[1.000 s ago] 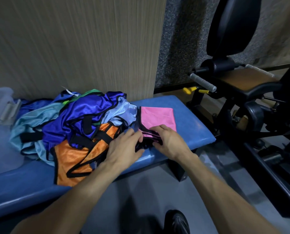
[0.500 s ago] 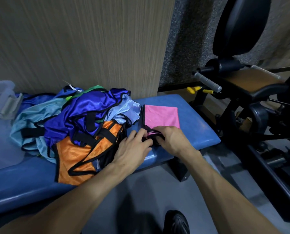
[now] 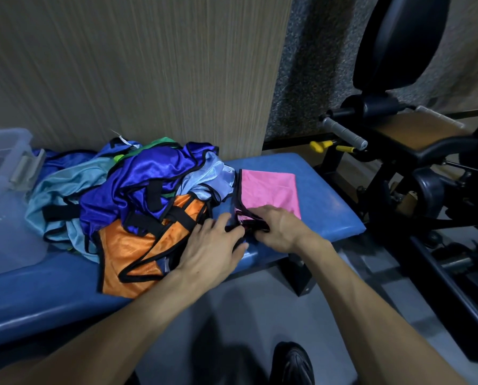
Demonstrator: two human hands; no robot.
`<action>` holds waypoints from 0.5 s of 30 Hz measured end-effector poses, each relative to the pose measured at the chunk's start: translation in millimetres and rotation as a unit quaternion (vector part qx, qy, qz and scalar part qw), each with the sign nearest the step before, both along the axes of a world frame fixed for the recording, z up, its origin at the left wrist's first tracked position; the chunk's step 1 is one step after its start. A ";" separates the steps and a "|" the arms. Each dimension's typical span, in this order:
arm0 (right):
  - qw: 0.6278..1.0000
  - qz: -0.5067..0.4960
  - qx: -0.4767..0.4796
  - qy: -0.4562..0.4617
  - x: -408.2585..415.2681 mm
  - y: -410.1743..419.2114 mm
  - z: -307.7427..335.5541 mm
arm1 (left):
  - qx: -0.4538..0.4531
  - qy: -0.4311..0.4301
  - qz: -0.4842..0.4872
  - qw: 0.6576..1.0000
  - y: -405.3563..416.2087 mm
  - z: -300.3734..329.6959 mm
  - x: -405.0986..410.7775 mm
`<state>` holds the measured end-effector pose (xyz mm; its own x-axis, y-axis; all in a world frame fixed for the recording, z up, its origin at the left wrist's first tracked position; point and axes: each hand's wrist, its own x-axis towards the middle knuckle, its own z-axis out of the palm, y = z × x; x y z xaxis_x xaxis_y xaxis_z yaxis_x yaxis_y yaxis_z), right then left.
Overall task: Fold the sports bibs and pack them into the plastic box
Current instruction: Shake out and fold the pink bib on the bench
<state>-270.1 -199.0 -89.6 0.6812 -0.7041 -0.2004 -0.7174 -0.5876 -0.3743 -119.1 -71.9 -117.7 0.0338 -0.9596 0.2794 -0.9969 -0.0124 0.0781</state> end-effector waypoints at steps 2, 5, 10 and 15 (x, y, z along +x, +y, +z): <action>1.000 -0.005 0.018 -0.015 -0.1 1.5 2.1 | 0.016 0.002 0.006 1.000 2.3 -7.3 0.8; 0.999 -0.014 0.036 -0.035 -1.0 2.7 2.5 | -0.016 -0.003 -0.011 1.000 5.3 -10.2 1.2; 0.998 -0.030 0.003 -0.053 1.9 1.3 -2.7 | -0.055 0.043 -0.047 0.996 7.8 -8.2 3.0; 0.994 -0.066 -0.037 -0.081 10.5 6.4 -3.7 | -0.074 0.159 -0.082 0.981 5.1 -8.9 2.6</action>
